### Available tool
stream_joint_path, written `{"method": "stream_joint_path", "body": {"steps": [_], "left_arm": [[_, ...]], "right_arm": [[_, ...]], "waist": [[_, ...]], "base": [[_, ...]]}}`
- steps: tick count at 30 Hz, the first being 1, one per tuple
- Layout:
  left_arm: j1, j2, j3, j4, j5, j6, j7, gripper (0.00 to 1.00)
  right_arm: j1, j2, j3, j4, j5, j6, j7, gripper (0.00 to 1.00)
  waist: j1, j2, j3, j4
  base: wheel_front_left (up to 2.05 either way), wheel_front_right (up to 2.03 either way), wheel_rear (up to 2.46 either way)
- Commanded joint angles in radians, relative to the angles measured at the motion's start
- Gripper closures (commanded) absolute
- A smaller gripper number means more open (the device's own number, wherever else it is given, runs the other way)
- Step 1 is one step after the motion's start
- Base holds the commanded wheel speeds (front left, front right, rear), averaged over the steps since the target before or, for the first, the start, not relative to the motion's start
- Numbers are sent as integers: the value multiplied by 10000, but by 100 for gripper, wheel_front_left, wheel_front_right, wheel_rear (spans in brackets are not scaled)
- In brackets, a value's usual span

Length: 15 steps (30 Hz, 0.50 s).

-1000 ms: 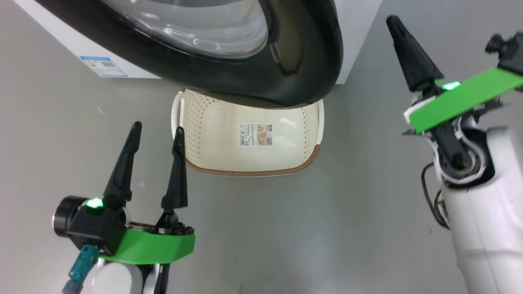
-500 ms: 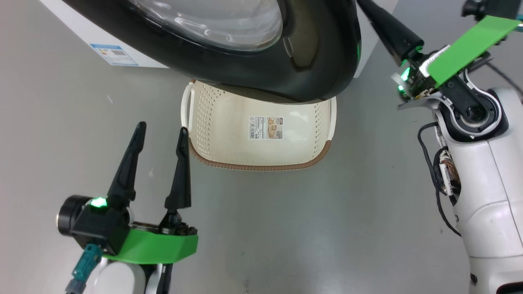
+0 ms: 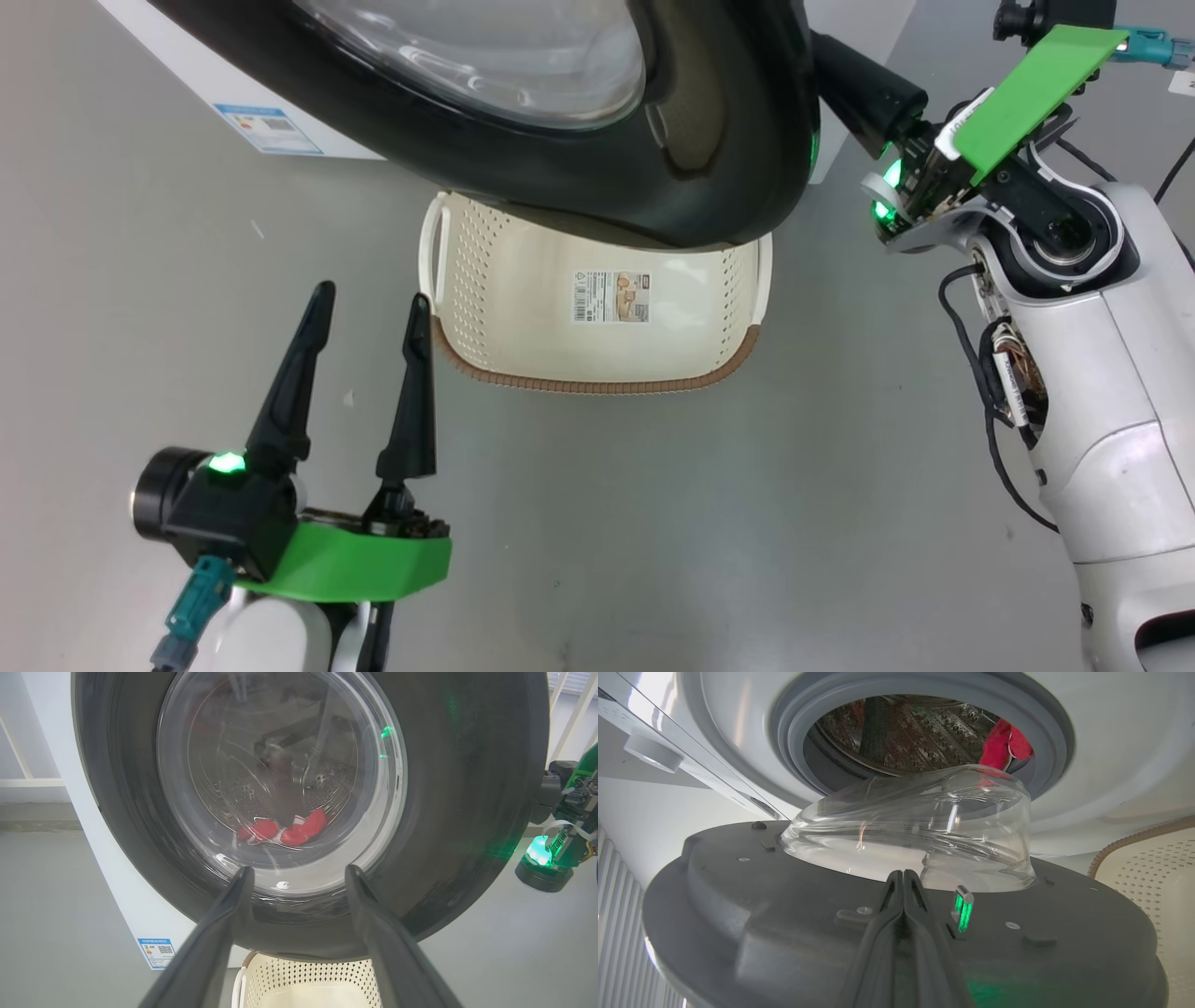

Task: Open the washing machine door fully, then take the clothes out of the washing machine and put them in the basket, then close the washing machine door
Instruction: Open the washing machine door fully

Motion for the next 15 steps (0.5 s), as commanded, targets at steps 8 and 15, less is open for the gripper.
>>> {"method": "stream_joint_path", "body": {"steps": [8,15], "left_arm": [[117,117,332,-91,28,-35,-49,0],[292,116,383,145,-9,59,-49,0]], "right_arm": [[443,108,582,-469,160,63,222,100],[1148,39,868,-956,391,63,147,100]], "waist": [[0,0,-391,84],[0,0,-816,196]], "base": [[0,0,0],[0,0,0]]}}
